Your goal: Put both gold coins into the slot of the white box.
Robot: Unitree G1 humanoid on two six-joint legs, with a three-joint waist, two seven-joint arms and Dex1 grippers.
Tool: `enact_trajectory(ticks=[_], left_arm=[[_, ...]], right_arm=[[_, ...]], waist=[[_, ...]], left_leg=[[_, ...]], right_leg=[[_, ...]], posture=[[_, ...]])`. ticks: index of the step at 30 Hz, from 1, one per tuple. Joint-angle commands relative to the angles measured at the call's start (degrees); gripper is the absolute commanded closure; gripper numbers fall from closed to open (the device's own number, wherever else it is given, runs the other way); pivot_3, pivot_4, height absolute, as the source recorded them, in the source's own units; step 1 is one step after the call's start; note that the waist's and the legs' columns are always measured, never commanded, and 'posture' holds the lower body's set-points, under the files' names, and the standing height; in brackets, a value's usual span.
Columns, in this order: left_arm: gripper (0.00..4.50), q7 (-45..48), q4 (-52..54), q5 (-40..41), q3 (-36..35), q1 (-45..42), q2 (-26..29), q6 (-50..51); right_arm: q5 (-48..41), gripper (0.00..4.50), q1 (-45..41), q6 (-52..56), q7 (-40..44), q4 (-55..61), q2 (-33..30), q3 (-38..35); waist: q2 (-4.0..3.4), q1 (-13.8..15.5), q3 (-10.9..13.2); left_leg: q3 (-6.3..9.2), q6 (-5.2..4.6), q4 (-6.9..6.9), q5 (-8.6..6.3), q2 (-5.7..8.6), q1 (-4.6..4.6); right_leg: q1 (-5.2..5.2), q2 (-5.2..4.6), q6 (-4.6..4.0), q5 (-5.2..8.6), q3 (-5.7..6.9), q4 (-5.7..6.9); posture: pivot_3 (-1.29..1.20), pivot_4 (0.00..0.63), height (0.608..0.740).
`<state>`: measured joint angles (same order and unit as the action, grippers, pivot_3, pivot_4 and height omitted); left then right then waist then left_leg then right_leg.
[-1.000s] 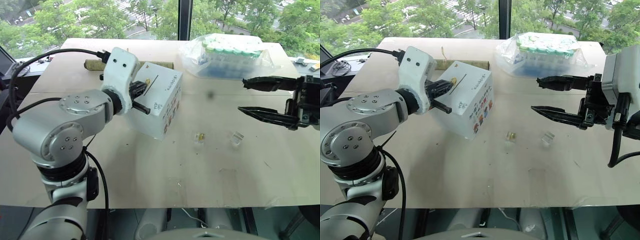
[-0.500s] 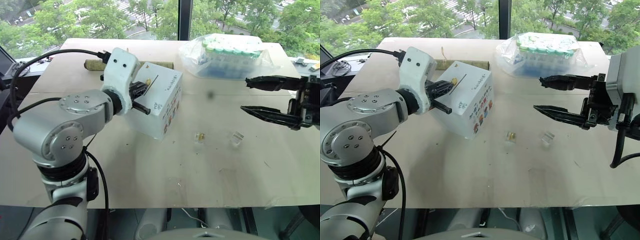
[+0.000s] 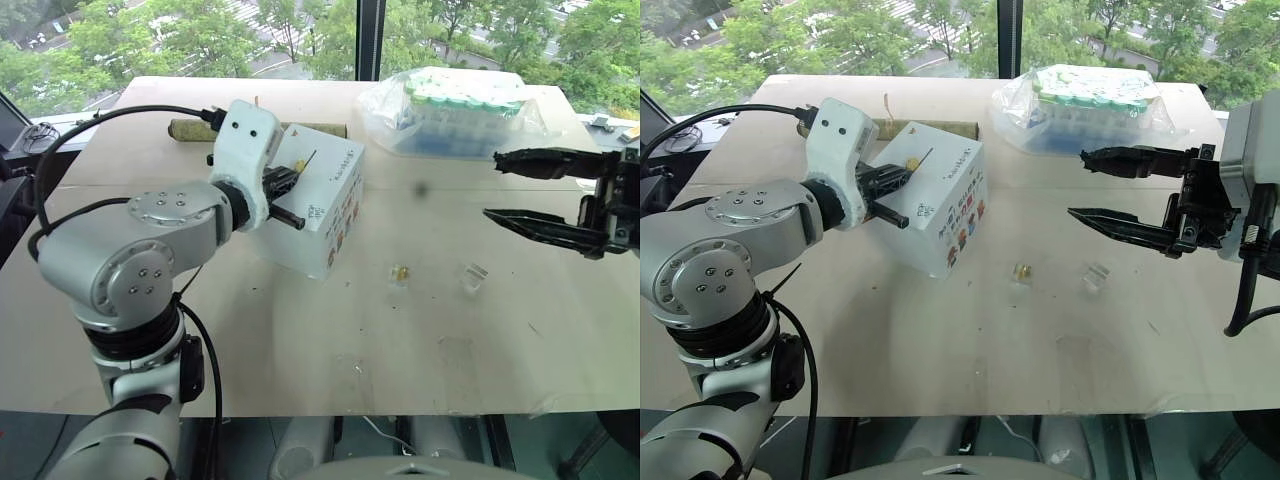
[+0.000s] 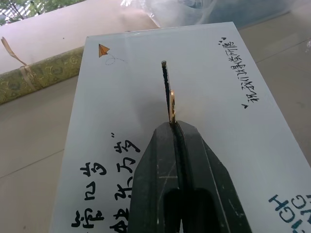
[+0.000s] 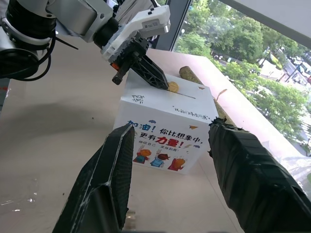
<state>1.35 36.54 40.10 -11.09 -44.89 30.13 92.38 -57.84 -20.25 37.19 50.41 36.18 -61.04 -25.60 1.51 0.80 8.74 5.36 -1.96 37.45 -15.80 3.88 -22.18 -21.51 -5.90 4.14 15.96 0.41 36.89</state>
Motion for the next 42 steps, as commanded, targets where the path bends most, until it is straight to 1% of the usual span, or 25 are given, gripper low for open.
enact_trajectory(ticks=[1, 2, 4, 5, 6, 7, 9, 10, 12, 14, 15, 17, 18, 19, 20, 22, 23, 25, 26, 29, 32, 34, 37, 39, 42], left_arm=[[4.50, -0.44, 0.50, -0.36, -0.29, -0.71, 0.51, 0.12], [4.50, 0.20, 0.58, -0.15, 0.14, -0.77, 0.98, 0.12], [3.99, 1.86, 1.55, -0.23, 0.96, -0.74, 2.02, 0.12], [3.85, 1.64, 1.63, -0.64, 0.47, -0.63, 1.43, 0.12], [3.31, 1.55, 1.82, -0.95, 0.01, -0.59, 0.86, 0.12], [2.92, 1.20, 2.15, -1.34, -0.67, -0.61, -0.03, 0.11], [1.92, 1.43, 2.71, -1.19, -1.82, -0.51, -0.97, 0.12], [1.53, 2.44, 3.46, -0.76, -2.32, -0.38, -0.79, 0.12], [1.53, 5.44, 5.07, 0.89, -3.86, 0.42, -0.22, -0.90], [1.53, 11.51, 5.69, 6.06, -7.35, 2.21, 0.59, -0.55], [1.53, 14.86, 5.60, 9.36, -9.94, 3.14, 0.10, -1.06], [1.53, 23.09, 7.56, 14.72, -13.93, 7.84, 1.59, -7.49], [1.53, 27.40, 8.02, 17.42, -14.95, 10.29, 3.69, -8.94], [1.53, 31.56, 7.85, 19.77, -15.74, 12.82, 5.49, -10.63], [1.53, 36.41, 6.43, 23.72, -17.57, 15.43, 5.62, -12.96], [1.53, 42.69, 4.97, 25.92, -19.02, 19.60, 7.52, -17.61], [1.53, 44.45, 4.76, 25.53, -18.50, 21.75, 9.38, -19.01], [1.53, 51.11, 5.95, 20.48, -15.54, 28.37, 13.27, -25.46], [1.53, 52.72, 5.86, 18.39, -13.74, 31.13, 14.73, -27.72], [1.53, 56.49, 5.75, 11.54, -9.44, 37.34, 16.68, -37.39], [1.49, 58.69, 4.49, 8.20, -7.92, 39.97, 16.45, -44.50], [1.49, 58.84, 3.16, 9.37, -8.28, 40.18, 15.64, -46.14], [1.49, 60.29, 1.15, 8.62, -8.64, 40.64, 14.33, -51.25], [1.49, 63.79, 0.31, 7.05, -8.41, 42.71, 15.12, -55.19], [1.49, 66.24, -0.48, 7.14, -8.51, 45.07, 16.47, -57.11]], right_arm=[[-0.53, 1.90, -0.73, -1.24, -0.57, 0.46, 0.06, -2.37], [-0.49, 1.90, -0.71, -1.24, -0.57, 0.47, 0.09, -2.36], [-0.40, 1.82, -0.61, -1.21, -0.56, 0.45, 0.08, -2.40], [-0.32, 1.82, -0.53, -1.19, -0.53, 0.49, 0.01, -2.42], [-0.29, 1.82, -0.44, -1.18, -0.52, 0.54, -0.01, -2.48], [-0.34, 1.82, -0.35, -1.09, -0.56, 0.61, -0.06, -2.57], [-0.37, 1.82, -0.14, -0.97, -0.59, 0.75, -0.10, -2.76], [-0.71, 1.82, 0.07, -0.42, -0.84, 0.84, -0.28, -2.82], [-0.94, 1.82, 0.82, 1.10, -1.71, 1.30, -0.86, -2.33], [-0.46, 1.82, 2.27, 3.33, -3.28, 2.28, -1.67, -0.36], [-1.49, 1.82, 2.62, 4.80, -4.88, 2.67, -1.52, 0.75], [-2.72, 1.82, 3.55, 7.95, -9.31, 3.84, -0.22, 4.44], [-3.76, 1.82, 4.22, 9.75, -12.27, 4.44, 1.15, 6.66], [-3.21, 1.82, 4.57, 10.95, -15.76, 5.02, 3.11, 9.26], [-1.87, 1.82, 4.99, 13.06, -19.98, 6.01, 4.53, 12.17], [-1.02, 1.82, 5.32, 16.38, -25.83, 6.96, 6.99, 15.99], [-0.45, 1.82, 5.24, 17.71, -27.60, 6.96, 8.28, 18.14], [-0.18, 1.82, 3.80, 21.09, -33.67, 5.12, 13.93, 23.22], [0.34, 1.82, 2.86, 22.76, -36.55, 3.81, 16.86, 25.44], [2.02, 1.82, 0.51, 26.39, -42.47, 0.87, 23.80, 28.71], [2.26, 2.70, -1.41, 30.39, -47.77, -1.17, 29.64, 29.64], [2.72, 3.61, -2.08, 32.56, -49.57, -1.30, 31.65, 29.79], [2.98, 3.61, -2.86, 34.64, -50.83, -1.37, 33.40, 29.13], [3.28, 3.61, -3.23, 36.07, -51.44, -1.20, 34.27, 28.51], [3.83, 3.61, -3.64, 38.18, -52.19, -1.17, 35.07, 27.81]], waist=[[0.00, -0.01, 0.00], [0.00, 0.00, 0.00], [0.00, -0.02, 0.00], [0.00, -0.02, 0.00], [0.00, -0.01, 0.00], [0.00, 0.03, 0.00], [0.01, 0.09, 0.01], [0.02, 0.04, 0.01], [0.01, 0.01, 0.01], [0.00, -0.14, 0.00], [0.00, -0.17, 0.00], [0.00, -0.22, 0.00], [0.03, -0.38, -0.02], [0.12, -0.62, -0.07], [0.13, -0.71, -0.08], [0.09, -0.74, -0.07], [0.06, -0.58, -0.04], [0.11, -0.55, -0.08], [0.12, -0.70, -0.11], [0.04, -0.87, -0.06], [0.03, -0.82, -0.06], [0.02, -0.63, -0.05], [0.01, -0.68, -0.05], [0.00, -1.03, -0.05], [-0.01, -1.48, -0.04]], left_leg=[[0.00, 0.00, 0.00, 0.00, 0.00, 0.00], [0.00, 0.00, 0.00, 0.00, 0.00, 0.00], [0.00, 0.00, 0.00, 0.00, 0.00, 0.00], [-0.01, 0.00, 0.00, 0.00, 0.00, 0.00], [-0.02, 0.00, 0.00, 0.00, 0.00, 0.01], [-0.03, 0.00, 0.00, 0.00, 0.00, 0.01], [-0.02, 0.00, 0.02, 0.00, 0.00, 0.00], [-0.02, 0.00, 0.03, 0.00, 0.00, -0.01], [-0.03, 0.00, 0.03, 0.00, 0.00, -0.01], [-0.03, 0.00, 0.02, 0.00, 0.00, -0.01], [-0.06, 0.00, -0.01, 0.00, -0.01, 0.00], [-0.07, 0.01, 0.00, 0.00, -0.02, 0.02], [-0.07, 0.01, 0.00, 0.00, -0.03, 0.04], [-0.07, 0.01, 0.00, 0.00, -0.04, 0.05], [-0.05, 0.03, -0.01, 0.00, -0.08, 0.07], [-0.03, 0.04, -0.02, 0.01, -0.04, 0.09], [-0.02, 0.04, 0.01, 0.01, -0.04, 0.09], [0.00, 0.03, 0.06, 0.01, -0.01, 0.08], [-0.03, 0.03, 0.01, 0.01, -0.02, 0.17], [-0.13, 0.02, -0.06, 0.01, -0.01, 0.25], [-0.11, 0.02, -0.06, 0.01, -0.02, 0.22], [-0.05, 0.02, -0.08, 0.00, -0.02, 0.18], [-0.07, 0.02, -0.13, 0.00, -0.01, 0.19], [-0.09, 0.02, -0.15, 0.00, -0.01, 0.18], [-0.13, 0.01, -0.19, 0.00, -0.01, 0.19]], right_leg=[[0.00, 0.00, 0.00, 0.00, 0.00, 0.00], [0.00, 0.00, 0.00, 0.00, 0.00, 0.00], [0.00, 0.00, 0.00, 0.00, 0.00, 0.00], [0.00, 0.00, 0.00, 0.00, 0.00, 0.00], [-0.01, 0.00, 0.00, 0.00, -0.02, 0.00], [0.00, 0.00, 0.00, 0.00, -0.03, 0.00], [0.00, 0.00, 0.00, 0.00, -0.01, 0.00], [0.00, 0.00, 0.00, 0.00, -0.01, 0.00], [0.00, 0.00, 0.00, 0.00, -0.02, 0.00], [-0.03, 0.00, 0.00, 0.00, -0.03, 0.00], [-0.04, -0.01, 0.00, 0.00, -0.07, 0.01], [-0.06, 0.00, 0.00, 0.00, -0.09, 0.03], [-0.06, -0.01, 0.00, 0.00, -0.10, 0.03], [-0.06, -0.03, 0.00, 0.00, -0.13, 0.03], [-0.06, -0.11, -0.01, 0.00, -0.16, 0.03], [-0.07, -0.09, -0.01, 0.00, -0.17, 0.04], [-0.06, -0.11, -0.01, 0.00, -0.17, 0.05], [-0.07, -0.06, -0.01, -0.01, -0.15, 0.05], [-0.04, -0.03, -0.02, -0.01, -0.20, 0.03], [0.01, 0.01, -0.04, -0.02, -0.31, 0.05], [-0.06, 0.00, -0.06, -0.03, -0.40, 0.05], [-0.11, 0.03, -0.07, -0.03, -0.39, 0.04], [-0.14, 0.05, -0.07, -0.03, -0.31, 0.03], [-0.16, 0.07, -0.07, -0.04, -0.30, 0.03], [-0.17, 0.08, -0.07, -0.03, -0.33, 0.03]], posture=[[0.00, 0.150, 0.740], [0.00, 0.150, 0.740], [0.00, 0.150, 0.740], [0.00, 0.150, 0.740], [0.00, 0.150, 0.740], [0.00, 0.150, 0.740], [0.00, 0.150, 0.740], [0.00, 0.150, 0.740], [0.00, 0.150, 0.740], [0.00, 0.150, 0.740], [0.00, 0.150, 0.740], [0.00, 0.150, 0.740], [0.00, 0.150, 0.740], [0.00, 0.150, 0.740], [0.00, 0.150, 0.740], [0.00, 0.150, 0.740], [0.00, 0.150, 0.740], [0.00, 0.150, 0.740], [0.00, 0.150, 0.740], [0.00, 0.150, 0.740], [0.00, 0.150, 0.740], [0.00, 0.150, 0.740], [0.00, 0.150, 0.740], [0.00, 0.150, 0.740], [0.00, 0.150, 0.740]])
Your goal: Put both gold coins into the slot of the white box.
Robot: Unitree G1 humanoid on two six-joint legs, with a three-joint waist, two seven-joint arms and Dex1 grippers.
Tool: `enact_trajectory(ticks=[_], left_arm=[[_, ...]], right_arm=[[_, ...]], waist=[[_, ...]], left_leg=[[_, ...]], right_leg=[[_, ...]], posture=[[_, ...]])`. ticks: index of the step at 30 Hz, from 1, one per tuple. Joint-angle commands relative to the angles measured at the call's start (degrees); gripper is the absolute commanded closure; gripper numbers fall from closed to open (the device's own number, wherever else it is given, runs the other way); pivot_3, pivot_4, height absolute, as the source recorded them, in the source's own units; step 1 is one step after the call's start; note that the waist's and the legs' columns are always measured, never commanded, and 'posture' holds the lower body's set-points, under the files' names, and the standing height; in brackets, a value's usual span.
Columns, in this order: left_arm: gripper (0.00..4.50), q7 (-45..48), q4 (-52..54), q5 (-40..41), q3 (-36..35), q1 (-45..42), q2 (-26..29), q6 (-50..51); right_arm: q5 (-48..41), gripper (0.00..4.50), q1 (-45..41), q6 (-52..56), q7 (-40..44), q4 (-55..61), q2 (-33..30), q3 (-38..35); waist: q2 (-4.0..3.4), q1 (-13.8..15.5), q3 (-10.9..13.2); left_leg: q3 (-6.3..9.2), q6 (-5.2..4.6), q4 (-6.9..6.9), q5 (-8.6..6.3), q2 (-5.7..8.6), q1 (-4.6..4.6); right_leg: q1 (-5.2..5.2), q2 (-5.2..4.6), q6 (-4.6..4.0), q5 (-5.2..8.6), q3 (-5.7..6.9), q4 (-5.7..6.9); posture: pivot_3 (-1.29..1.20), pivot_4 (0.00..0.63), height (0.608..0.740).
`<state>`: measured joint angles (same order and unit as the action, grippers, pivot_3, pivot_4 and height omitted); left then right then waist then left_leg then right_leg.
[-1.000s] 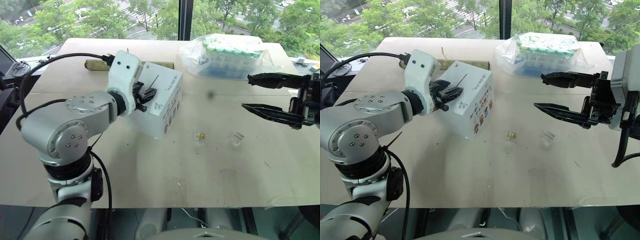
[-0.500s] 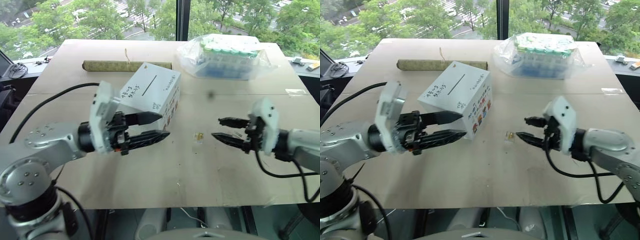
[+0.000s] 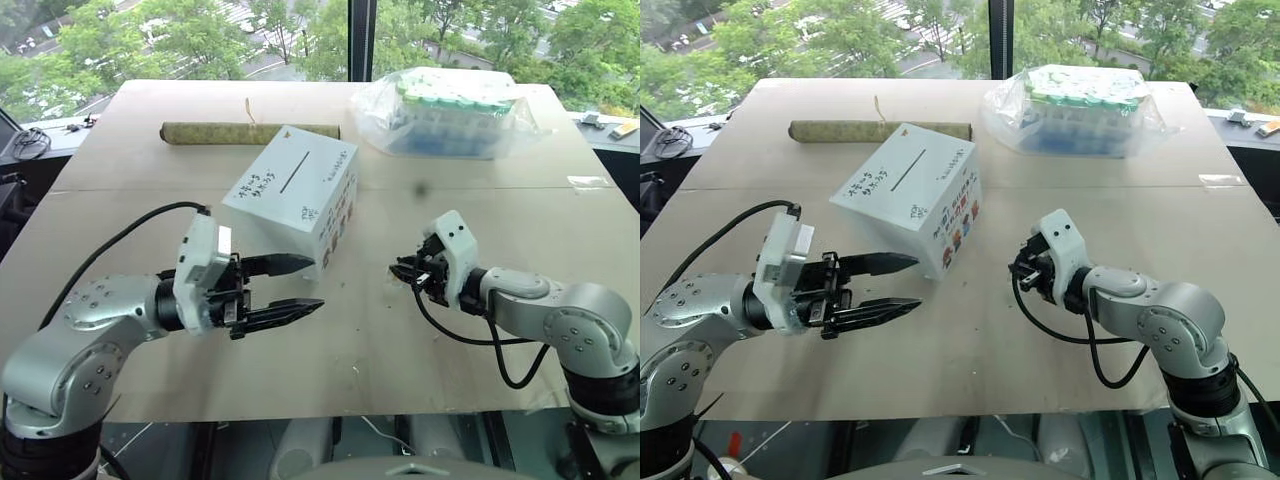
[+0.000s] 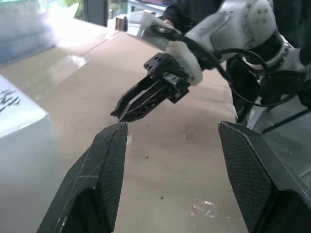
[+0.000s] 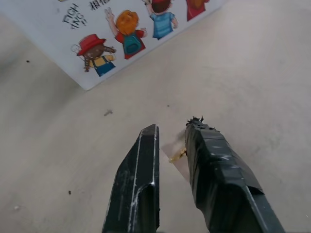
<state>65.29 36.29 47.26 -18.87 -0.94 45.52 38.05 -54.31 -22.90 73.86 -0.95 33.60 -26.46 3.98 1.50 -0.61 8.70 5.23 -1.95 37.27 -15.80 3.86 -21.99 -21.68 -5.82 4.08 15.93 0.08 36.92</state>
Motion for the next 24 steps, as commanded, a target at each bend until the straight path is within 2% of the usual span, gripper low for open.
enact_trajectory(ticks=[1, 24], left_arm=[[1.49, 2.19, -0.49, 0.02, -0.70, 1.40, 1.25, -3.07], [1.49, 1.12, -0.39, -0.90, 0.34, 6.92, 1.36, -8.83]], right_arm=[[0.48, 3.61, -1.09, 2.00, -0.87, 1.38, 0.69, -1.87], [6.26, 3.61, -2.59, 8.92, 1.41, -0.77, 5.47, -2.45]], waist=[[-0.01, -0.10, 0.00], [-0.04, -0.15, 0.01]], left_leg=[[0.00, 0.00, 0.00, 0.00, 0.00, 0.00], [0.01, -0.01, -0.04, -0.01, -0.02, 0.01]], right_leg=[[0.00, 0.00, 0.00, 0.00, 0.00, 0.00], [-0.04, 0.04, 0.00, 0.00, -0.01, 0.02]], posture=[[0.00, 0.150, 0.740], [0.00, 0.150, 0.740]])
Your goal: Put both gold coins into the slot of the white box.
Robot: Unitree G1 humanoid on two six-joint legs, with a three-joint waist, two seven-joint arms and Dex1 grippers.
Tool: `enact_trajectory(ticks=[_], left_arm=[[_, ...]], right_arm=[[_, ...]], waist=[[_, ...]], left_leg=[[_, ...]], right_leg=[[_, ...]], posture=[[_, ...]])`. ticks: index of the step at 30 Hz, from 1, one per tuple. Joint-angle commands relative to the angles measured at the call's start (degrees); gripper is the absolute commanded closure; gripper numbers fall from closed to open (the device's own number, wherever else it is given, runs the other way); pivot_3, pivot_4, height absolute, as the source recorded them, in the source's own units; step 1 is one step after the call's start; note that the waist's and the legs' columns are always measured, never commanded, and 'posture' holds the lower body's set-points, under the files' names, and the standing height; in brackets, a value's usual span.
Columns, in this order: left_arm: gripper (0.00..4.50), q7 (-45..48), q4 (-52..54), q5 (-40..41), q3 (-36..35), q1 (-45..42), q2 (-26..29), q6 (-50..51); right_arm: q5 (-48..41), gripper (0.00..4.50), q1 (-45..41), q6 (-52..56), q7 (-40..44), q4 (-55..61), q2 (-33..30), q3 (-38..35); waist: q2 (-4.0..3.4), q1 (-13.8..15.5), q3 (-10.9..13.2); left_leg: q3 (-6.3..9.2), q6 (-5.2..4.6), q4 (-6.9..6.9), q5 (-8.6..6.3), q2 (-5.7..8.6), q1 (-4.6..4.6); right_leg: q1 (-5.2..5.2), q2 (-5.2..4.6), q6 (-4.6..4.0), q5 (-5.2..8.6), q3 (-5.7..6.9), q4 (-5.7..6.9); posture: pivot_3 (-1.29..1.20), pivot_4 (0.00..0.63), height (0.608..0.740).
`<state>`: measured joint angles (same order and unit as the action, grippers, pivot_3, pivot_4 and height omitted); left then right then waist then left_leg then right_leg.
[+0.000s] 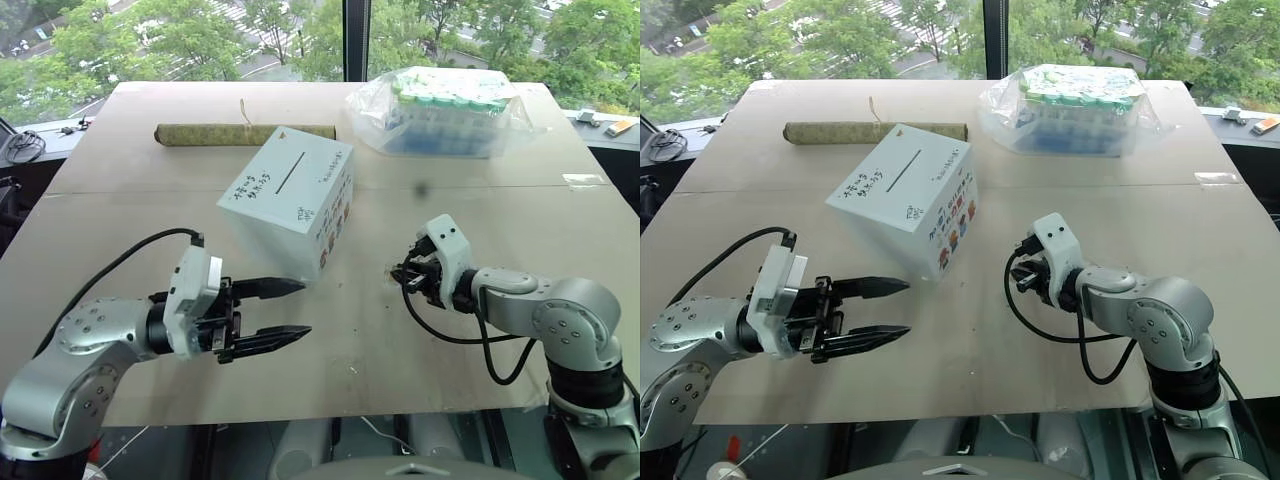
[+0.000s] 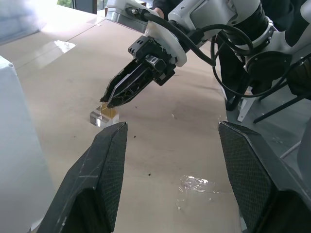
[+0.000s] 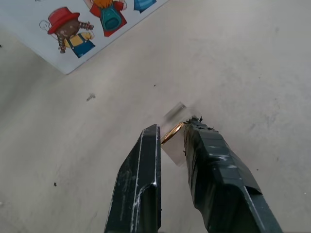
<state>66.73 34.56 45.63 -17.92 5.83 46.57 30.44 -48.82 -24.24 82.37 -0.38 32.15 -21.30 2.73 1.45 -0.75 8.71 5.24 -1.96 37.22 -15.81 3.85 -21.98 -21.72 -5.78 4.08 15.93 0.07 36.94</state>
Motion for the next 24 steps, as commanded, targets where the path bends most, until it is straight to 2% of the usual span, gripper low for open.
enact_trajectory(ticks=[1, 8, 9, 12, 24], left_arm=[[1.49, -0.38, 1.36, 0.71, -0.57, 0.19, 0.33, -1.30], [1.49, -1.39, 1.73, 0.75, -0.22, 0.31, 0.25, -1.65], [1.49, -1.46, 1.71, 0.74, -0.18, 0.36, 0.24, -1.72], [1.49, -1.62, 1.64, 0.66, -0.11, 0.62, 0.14, -1.99], [1.49, -2.56, 1.12, 0.68, 0.51, 1.36, -0.32, -2.92]], right_arm=[[1.06, 3.61, -1.29, 0.59, 1.04, 0.67, 0.41, -1.18], [2.93, 3.61, -1.62, 1.60, 2.77, 0.53, 0.76, -0.74], [3.25, 4.04, -1.66, 1.62, 3.05, 0.52, 0.74, -0.61], [4.17, 4.40, -1.67, 1.67, 3.75, 0.58, 0.73, -0.37], [7.24, 4.40, -1.55, 0.59, 7.74, 1.29, -0.79, 0.32]], waist=[[0.00, -0.02, 0.00], [0.00, -0.03, 0.00], [0.00, -0.03, 0.00], [0.00, -0.03, 0.00], [-0.01, -0.02, 0.01]], left_leg=[[0.00, 0.00, 0.00, 0.00, 0.00, 0.00], [0.00, 0.00, 0.00, 0.00, 0.00, 0.00], [0.00, 0.00, 0.00, 0.00, 0.00, 0.00], [0.00, 0.00, 0.00, 0.00, 0.00, 0.00], [0.00, 0.00, -0.01, 0.00, 0.00, 0.00]], right_leg=[[0.00, 0.00, 0.00, 0.00, 0.00, 0.00], [0.00, 0.01, 0.00, 0.00, 0.00, 0.00], [0.00, 0.01, 0.00, 0.00, 0.00, 0.00], [0.00, 0.00, 0.00, 0.00, -0.01, 0.00], [0.00, 0.00, 0.00, 0.00, -0.01, -0.01]], posture=[[0.00, 0.150, 0.740], [0.00, 0.150, 0.740], [0.00, 0.150, 0.740], [0.00, 0.150, 0.740], [0.00, 0.150, 0.740]])
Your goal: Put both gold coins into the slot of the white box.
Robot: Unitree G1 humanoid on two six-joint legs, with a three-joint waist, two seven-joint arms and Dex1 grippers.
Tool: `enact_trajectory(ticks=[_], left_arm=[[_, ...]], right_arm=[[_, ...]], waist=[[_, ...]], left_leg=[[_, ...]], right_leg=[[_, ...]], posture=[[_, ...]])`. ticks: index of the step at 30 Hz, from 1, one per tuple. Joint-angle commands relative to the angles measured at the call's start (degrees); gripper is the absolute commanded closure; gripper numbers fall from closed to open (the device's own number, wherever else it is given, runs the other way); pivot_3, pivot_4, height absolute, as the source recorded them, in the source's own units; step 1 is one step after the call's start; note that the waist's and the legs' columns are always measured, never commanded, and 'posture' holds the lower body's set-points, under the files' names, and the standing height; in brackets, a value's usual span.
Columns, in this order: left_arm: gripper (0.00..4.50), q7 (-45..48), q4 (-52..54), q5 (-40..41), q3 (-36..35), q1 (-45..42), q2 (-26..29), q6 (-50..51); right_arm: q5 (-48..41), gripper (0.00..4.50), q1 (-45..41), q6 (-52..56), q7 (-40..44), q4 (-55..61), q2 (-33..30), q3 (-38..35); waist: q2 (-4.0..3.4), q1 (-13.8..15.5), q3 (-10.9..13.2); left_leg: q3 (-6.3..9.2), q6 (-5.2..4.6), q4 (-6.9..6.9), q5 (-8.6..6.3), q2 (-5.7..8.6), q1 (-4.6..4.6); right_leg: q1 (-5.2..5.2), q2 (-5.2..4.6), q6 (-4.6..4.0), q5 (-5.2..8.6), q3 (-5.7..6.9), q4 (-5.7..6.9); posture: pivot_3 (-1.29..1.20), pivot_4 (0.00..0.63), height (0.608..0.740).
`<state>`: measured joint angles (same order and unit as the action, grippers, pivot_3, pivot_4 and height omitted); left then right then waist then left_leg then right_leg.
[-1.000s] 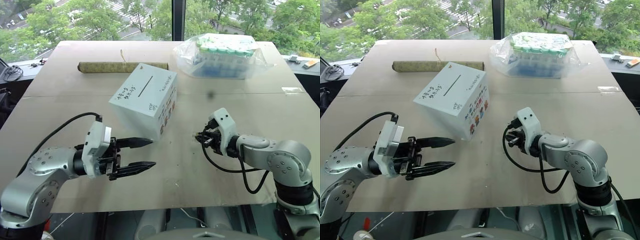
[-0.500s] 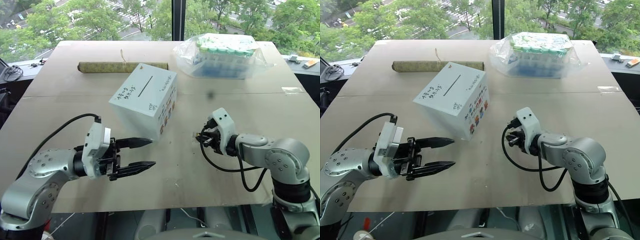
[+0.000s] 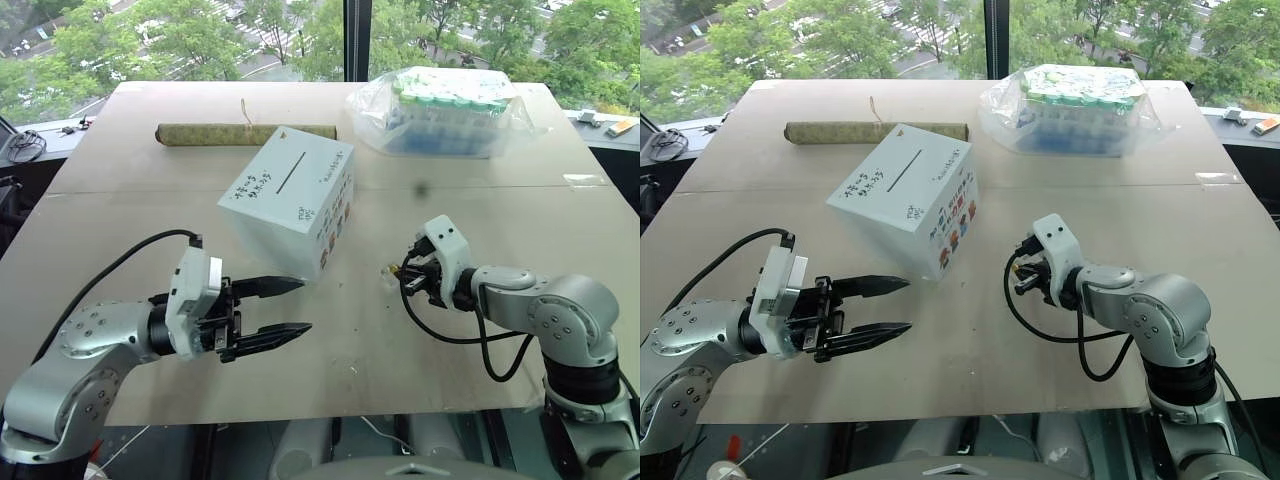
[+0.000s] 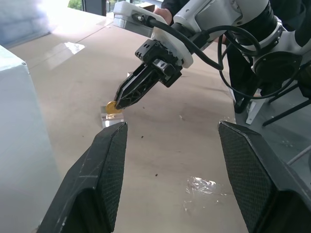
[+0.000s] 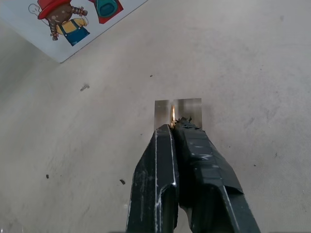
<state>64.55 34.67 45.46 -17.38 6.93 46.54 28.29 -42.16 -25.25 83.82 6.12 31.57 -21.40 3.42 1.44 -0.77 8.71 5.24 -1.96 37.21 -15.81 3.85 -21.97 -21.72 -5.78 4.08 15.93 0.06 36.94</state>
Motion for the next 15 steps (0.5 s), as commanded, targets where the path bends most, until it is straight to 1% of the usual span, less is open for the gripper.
enact_trajectory(ticks=[1, 7, 11, 15], left_arm=[[1.49, -0.64, 1.01, 1.19, -0.06, 0.34, -0.40, -0.47], [1.49, -3.42, 0.84, 3.74, 0.38, -1.22, -0.42, 2.80], [1.49, -7.23, 0.44, 9.64, 0.78, -4.47, -0.08, 8.97], [1.49, -11.69, -0.32, 17.18, 0.99, -8.63, -0.25, 14.87]], right_arm=[[0.51, 4.40, -0.56, -1.35, 1.97, 2.29, -1.06, -0.68], [0.00, 4.40, -0.40, -3.61, 6.14, 3.59, -3.25, -2.34], [-1.17, 4.40, 0.11, -5.80, 9.86, 4.90, -5.48, -4.34], [-4.88, 4.40, 1.64, -13.20, 18.27, 9.91, -8.80, -7.21]], waist=[[0.00, 0.00, 0.00], [0.00, 0.03, 0.00], [0.00, 0.10, 0.00], [-0.01, 0.02, 0.01]], left_leg=[[0.00, 0.00, 0.00, 0.00, 0.00, 0.00], [0.01, 0.00, 0.00, 0.00, 0.00, 0.00], [0.02, -0.01, 0.01, 0.00, 0.00, -0.01], [0.02, -0.02, -0.01, -0.01, 0.00, 0.00]], right_leg=[[0.00, 0.00, 0.00, 0.00, 0.00, 0.00], [0.00, -0.01, 0.00, 0.00, 0.00, -0.01], [0.00, -0.01, 0.00, 0.00, 0.02, -0.01], [0.00, 0.00, 0.01, 0.00, 0.01, -0.01]], posture=[[0.00, 0.150, 0.740], [0.00, 0.150, 0.740], [0.00, 0.150, 0.740], [0.00, 0.150, 0.740]])
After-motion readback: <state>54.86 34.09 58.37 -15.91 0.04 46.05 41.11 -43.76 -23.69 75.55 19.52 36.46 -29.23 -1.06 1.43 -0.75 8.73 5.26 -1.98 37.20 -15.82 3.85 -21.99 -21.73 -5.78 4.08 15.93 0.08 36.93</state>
